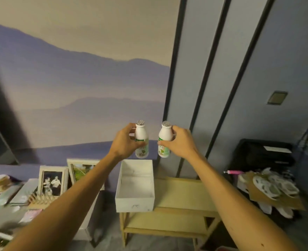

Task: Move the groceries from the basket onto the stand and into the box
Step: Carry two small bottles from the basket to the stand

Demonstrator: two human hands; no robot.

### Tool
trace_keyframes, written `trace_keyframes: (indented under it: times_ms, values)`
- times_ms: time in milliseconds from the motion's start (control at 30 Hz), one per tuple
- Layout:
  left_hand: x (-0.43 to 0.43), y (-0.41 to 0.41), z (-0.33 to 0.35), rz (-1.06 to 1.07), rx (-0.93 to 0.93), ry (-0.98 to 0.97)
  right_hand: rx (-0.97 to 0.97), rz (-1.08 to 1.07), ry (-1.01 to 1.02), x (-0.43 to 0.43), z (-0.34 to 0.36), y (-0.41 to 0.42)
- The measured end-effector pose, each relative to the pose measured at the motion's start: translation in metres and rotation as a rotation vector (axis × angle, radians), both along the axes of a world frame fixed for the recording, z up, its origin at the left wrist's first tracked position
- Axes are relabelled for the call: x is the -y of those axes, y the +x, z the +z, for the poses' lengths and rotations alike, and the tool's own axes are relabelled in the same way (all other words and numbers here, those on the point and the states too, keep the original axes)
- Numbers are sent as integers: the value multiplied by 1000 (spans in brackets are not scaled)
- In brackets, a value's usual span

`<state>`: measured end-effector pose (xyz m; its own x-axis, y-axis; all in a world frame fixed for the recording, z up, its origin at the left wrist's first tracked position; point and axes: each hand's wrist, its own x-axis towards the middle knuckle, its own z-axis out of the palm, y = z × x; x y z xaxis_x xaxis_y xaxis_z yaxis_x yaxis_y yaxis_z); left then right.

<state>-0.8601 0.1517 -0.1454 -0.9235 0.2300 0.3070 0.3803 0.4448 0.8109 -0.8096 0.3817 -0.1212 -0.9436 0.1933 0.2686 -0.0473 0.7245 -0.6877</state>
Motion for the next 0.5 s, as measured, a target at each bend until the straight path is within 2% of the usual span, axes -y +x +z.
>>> trace_keyframes:
  times_ms: [267, 500]
  values:
    - [-92, -57, -44, -103, 75, -28, 58, -88, -59, -76, -60, -34]
    - [-144, -112, -117, -102, 213, -44, 134, -189, -116, -118, -140, -91]
